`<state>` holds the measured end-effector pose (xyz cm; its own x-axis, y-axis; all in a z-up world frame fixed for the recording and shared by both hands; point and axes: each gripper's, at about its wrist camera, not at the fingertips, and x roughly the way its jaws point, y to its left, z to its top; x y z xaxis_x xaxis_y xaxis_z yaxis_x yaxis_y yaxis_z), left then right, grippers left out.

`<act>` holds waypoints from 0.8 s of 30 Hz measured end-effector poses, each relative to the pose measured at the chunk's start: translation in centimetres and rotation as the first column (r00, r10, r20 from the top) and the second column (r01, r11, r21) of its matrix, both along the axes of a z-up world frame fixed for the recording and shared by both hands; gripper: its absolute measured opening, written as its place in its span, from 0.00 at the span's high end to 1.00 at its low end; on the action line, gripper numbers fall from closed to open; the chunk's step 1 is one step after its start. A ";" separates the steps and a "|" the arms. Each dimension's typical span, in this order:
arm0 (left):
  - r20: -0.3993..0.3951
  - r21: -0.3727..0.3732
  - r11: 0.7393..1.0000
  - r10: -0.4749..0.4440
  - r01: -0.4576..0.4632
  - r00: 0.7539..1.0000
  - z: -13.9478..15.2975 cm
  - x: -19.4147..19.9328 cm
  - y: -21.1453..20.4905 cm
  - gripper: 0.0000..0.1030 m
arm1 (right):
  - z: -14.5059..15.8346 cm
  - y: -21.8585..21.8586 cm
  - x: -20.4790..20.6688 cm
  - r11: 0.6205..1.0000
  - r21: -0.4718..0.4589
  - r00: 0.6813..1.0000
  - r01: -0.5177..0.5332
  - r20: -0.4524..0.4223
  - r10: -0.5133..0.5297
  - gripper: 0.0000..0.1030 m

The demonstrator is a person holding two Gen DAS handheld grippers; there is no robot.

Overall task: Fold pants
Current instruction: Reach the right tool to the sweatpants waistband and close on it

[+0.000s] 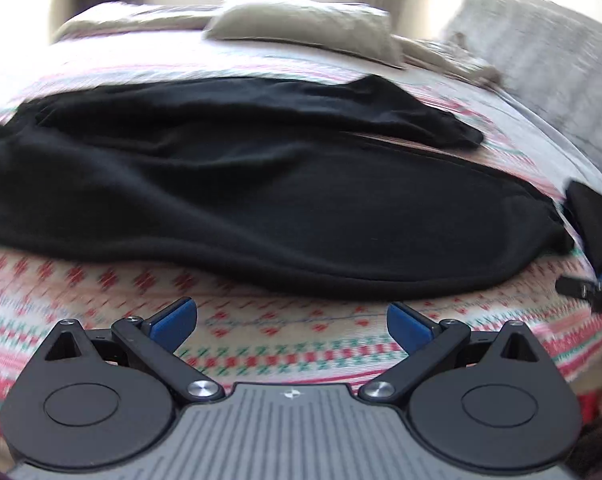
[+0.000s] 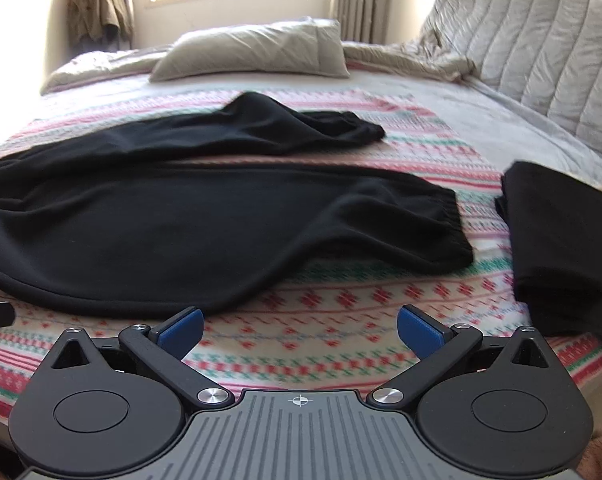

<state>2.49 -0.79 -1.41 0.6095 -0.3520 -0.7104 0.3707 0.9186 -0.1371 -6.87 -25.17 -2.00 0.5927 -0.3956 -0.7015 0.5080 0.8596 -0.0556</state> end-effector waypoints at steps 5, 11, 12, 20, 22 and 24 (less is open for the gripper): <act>0.056 0.034 0.985 -0.169 0.167 0.984 -0.4 0.4 -2.2 0.00 | 0.4 -4.3 -1.6 0.995 0.067 0.997 0.079 -0.019 -0.077 0.00; 0.167 0.190 0.905 -0.411 0.380 0.896 -1.0 -0.4 -5.9 0.15 | 1.3 -10.2 -2.4 0.960 0.231 0.985 0.159 0.033 -0.171 0.01; 0.174 0.228 0.886 -0.444 0.403 0.879 -1.3 -0.4 -6.6 0.20 | 1.5 -11.3 -2.4 0.951 0.260 0.981 0.171 0.049 -0.189 0.01; 0.206 0.321 0.821 -0.548 0.473 0.811 -3.1 0.3 -8.8 0.33 | -0.3 -18.3 -0.3 0.894 0.396 0.950 0.208 0.136 -0.281 0.29; 0.213 0.318 0.816 -0.557 0.482 0.803 -3.3 0.4 -9.0 0.36 | -2.1 -19.6 0.1 0.865 0.441 0.946 0.240 0.093 -0.310 0.36; 0.220 0.318 0.810 -0.568 0.492 0.793 -3.5 0.3 -9.0 0.42 | -3.2 -19.9 0.4 0.866 0.410 0.943 0.285 0.043 -0.331 0.39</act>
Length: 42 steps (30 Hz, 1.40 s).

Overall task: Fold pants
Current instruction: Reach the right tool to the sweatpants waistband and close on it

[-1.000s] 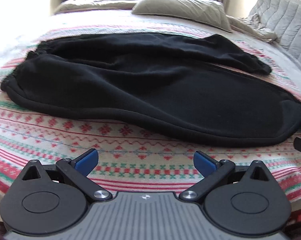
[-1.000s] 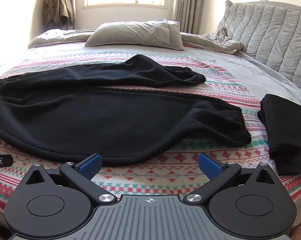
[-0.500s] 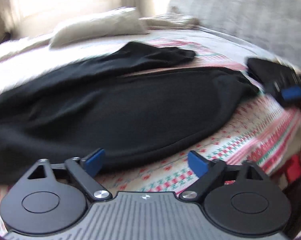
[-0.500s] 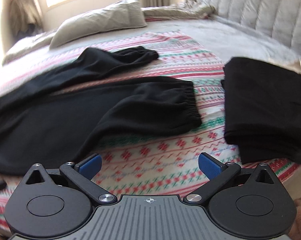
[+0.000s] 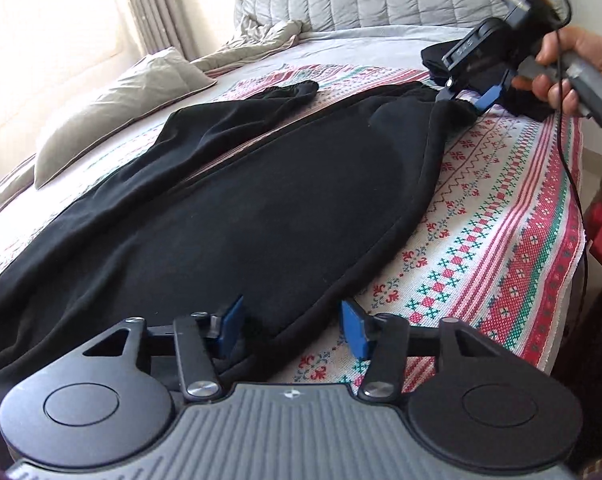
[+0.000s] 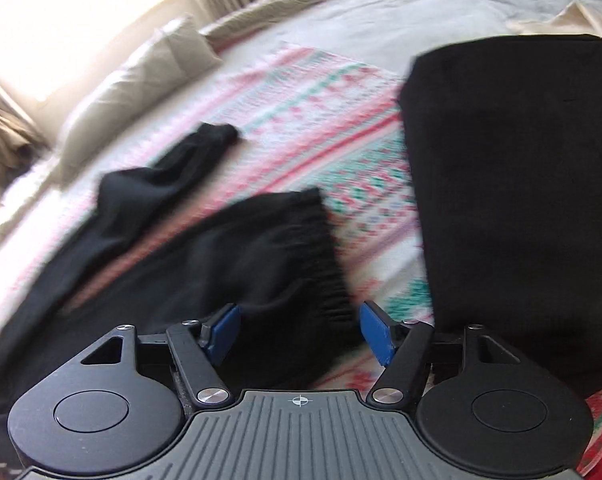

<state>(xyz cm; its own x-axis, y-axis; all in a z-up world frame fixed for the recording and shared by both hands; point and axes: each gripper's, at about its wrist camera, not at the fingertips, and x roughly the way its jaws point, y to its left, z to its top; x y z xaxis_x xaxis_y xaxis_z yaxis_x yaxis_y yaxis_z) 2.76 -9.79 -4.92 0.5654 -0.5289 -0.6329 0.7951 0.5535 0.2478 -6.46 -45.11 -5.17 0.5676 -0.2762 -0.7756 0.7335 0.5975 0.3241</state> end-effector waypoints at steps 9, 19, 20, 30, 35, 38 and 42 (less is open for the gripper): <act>0.060 -0.027 1.000 0.007 -0.005 0.998 0.4 -1.4 -0.1 0.86 | 0.6 1.4 0.0 0.987 -0.160 1.000 -0.024 -0.019 0.022 0.76; -0.005 -0.008 1.000 -0.013 0.013 1.000 0.5 -3.0 0.6 0.85 | 1.7 2.4 -1.7 0.958 -0.282 0.991 -0.056 -0.130 0.020 0.77; -0.008 -0.012 1.000 -0.010 0.010 1.000 0.1 -2.8 0.6 0.83 | 1.3 2.6 -1.4 0.955 -0.285 0.986 -0.079 -0.161 0.033 0.77; 0.058 -0.058 0.997 -0.055 0.059 0.997 0.3 -3.7 0.9 0.22 | 2.7 1.1 0.0 0.946 -0.299 0.992 -0.122 -0.013 0.124 0.46; 0.053 -0.072 0.996 -0.046 0.050 0.998 0.1 -3.0 0.9 0.11 | -0.6 -2.0 3.0 0.961 -0.261 0.996 -0.091 -0.004 0.094 0.52; 0.031 -0.087 0.996 -0.034 0.037 0.999 0.0 -2.3 1.2 0.05 | -1.3 -2.1 3.8 0.941 -0.326 0.994 -0.095 0.019 0.107 0.75; 0.013 -0.096 0.995 -0.025 0.026 1.000 -0.2 -1.8 1.4 0.00 | -1.0 -1.8 4.4 0.905 -0.418 0.996 -0.075 0.007 0.085 0.78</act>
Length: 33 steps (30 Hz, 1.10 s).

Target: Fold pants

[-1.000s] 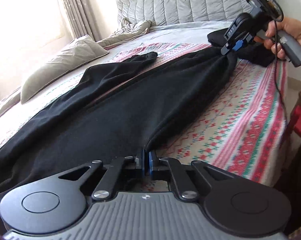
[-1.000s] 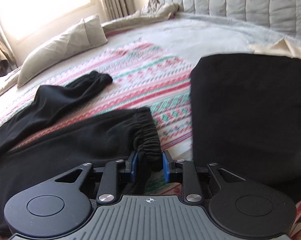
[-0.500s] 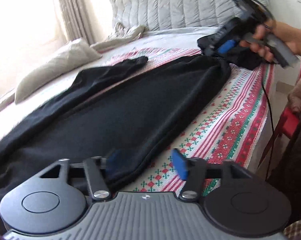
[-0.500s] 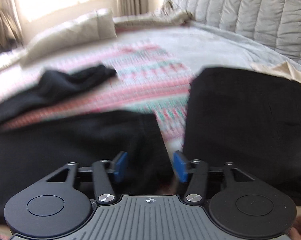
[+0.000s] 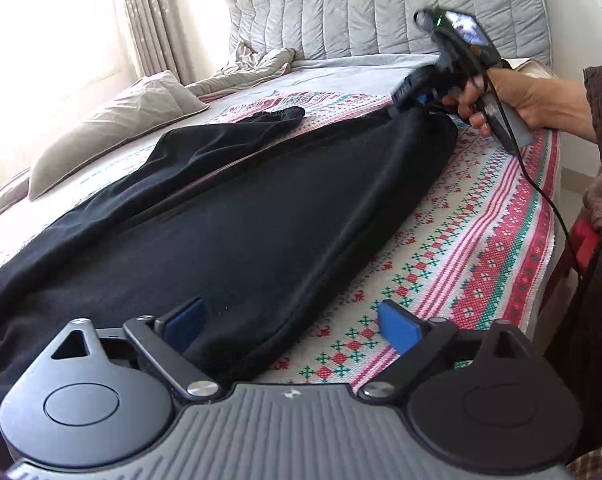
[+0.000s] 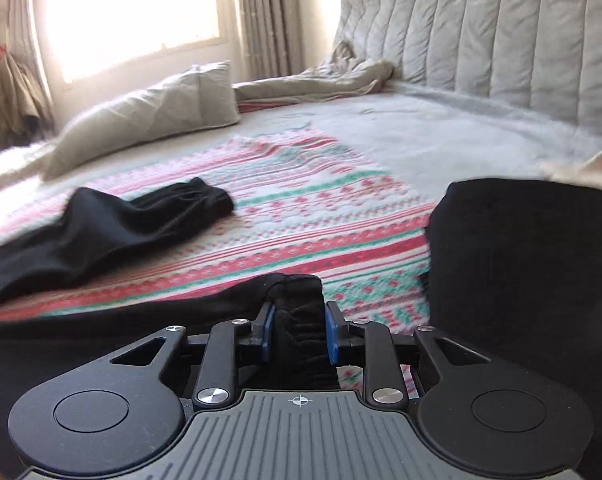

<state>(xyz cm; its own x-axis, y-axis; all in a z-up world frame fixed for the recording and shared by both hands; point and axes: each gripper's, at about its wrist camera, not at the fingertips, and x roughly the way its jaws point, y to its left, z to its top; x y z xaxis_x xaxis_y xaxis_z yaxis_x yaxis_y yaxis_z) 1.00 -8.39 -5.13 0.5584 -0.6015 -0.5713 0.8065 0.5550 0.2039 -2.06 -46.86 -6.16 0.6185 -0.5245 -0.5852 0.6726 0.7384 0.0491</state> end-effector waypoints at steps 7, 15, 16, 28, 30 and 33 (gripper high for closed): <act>-0.022 -0.036 0.997 0.071 -0.072 0.997 0.7 1.0 2.1 0.00 | -0.1 2.0 1.0 0.993 -0.121 0.991 -0.012 -0.135 -0.005 0.43; -0.020 -0.135 0.921 0.365 -0.365 0.931 2.6 3.5 10.4 0.00 | 3.2 9.8 -0.2 0.948 -0.199 0.968 -0.249 -0.081 0.238 0.19; -0.025 -0.135 0.900 0.414 -0.414 0.910 2.7 4.0 11.5 0.00 | 3.3 11.1 0.1 0.934 -0.196 0.954 -0.298 -0.084 0.287 0.17; -0.191 -0.166 0.515 0.820 -0.841 0.539 2.9 8.6 24.4 0.00 | 2.1 27.0 4.0 0.604 -0.216 0.639 -0.767 -0.170 0.751 0.16; -0.244 -0.175 0.459 0.837 -0.871 0.490 2.7 9.3 26.3 0.00 | 2.1 29.0 4.3 0.548 -0.218 0.584 -0.807 -0.160 0.796 0.16; -0.348 -0.181 0.387 0.834 -0.904 0.427 2.4 10.3 28.8 0.00 | 1.9 32.2 4.6 0.444 -0.229 0.483 -0.866 -0.156 0.862 0.17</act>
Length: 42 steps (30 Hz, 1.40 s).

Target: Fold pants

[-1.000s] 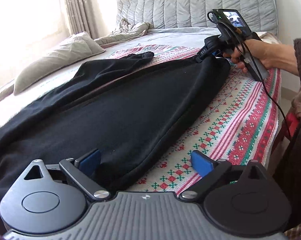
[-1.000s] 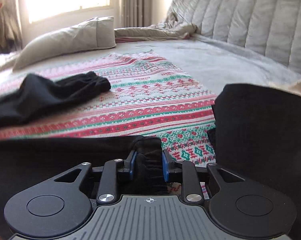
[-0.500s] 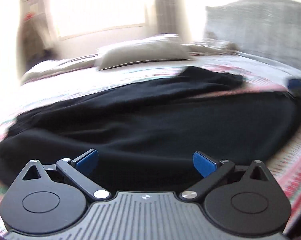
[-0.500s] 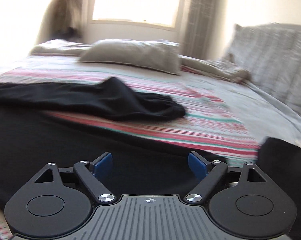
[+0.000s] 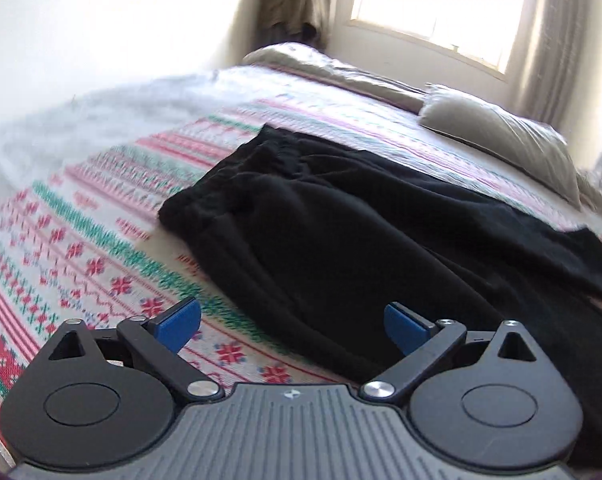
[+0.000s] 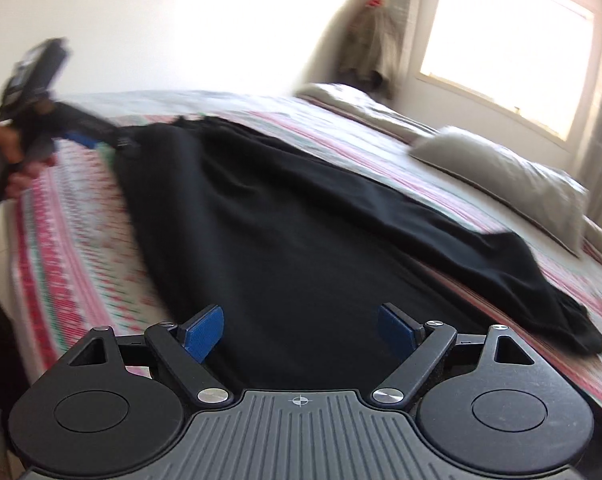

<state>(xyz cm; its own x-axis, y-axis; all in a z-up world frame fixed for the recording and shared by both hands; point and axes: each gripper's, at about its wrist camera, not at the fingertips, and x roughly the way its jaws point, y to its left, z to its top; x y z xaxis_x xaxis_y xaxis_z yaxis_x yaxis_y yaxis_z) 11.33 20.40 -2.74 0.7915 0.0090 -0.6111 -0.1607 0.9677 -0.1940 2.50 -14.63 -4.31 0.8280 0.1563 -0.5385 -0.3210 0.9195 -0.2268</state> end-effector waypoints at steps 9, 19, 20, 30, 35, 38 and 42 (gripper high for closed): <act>-0.019 -0.146 0.984 0.098 -0.100 0.995 -0.4 2.5 3.2 0.45 | -1.4 7.1 0.7 0.960 -0.024 0.959 -0.280 -0.043 0.279 0.64; -0.006 -0.092 0.982 0.164 -0.164 0.986 1.8 -0.2 5.2 0.84 | -1.0 6.8 1.6 0.966 -0.004 0.962 -0.258 -0.095 0.256 0.99; -0.034 -0.081 0.983 0.163 -0.166 0.986 1.6 -0.4 5.4 0.84 | -0.8 6.9 1.3 0.964 -0.001 0.960 -0.265 -0.097 0.264 0.99; -0.031 0.171 0.977 0.136 -0.129 0.990 0.9 -1.2 2.0 0.25 | -0.9 6.0 1.1 0.972 0.083 0.953 -0.220 -0.195 0.232 0.84; 0.069 0.234 0.969 0.058 -0.073 0.996 2.3 -2.7 -0.3 0.07 | 0.8 3.5 0.4 0.984 0.137 0.974 -0.116 -0.178 0.139 0.55; 0.089 0.237 0.971 -0.056 0.033 0.994 2.5 -3.2 -2.4 0.01 | 1.6 1.1 -0.1 0.990 0.143 0.985 -0.005 -0.169 0.029 0.51; 0.089 0.235 0.951 -0.224 0.198 0.971 1.9 -3.6 -6.0 0.00 | 2.3 -3.0 -1.0 0.973 0.143 0.974 0.183 -0.163 -0.159 0.51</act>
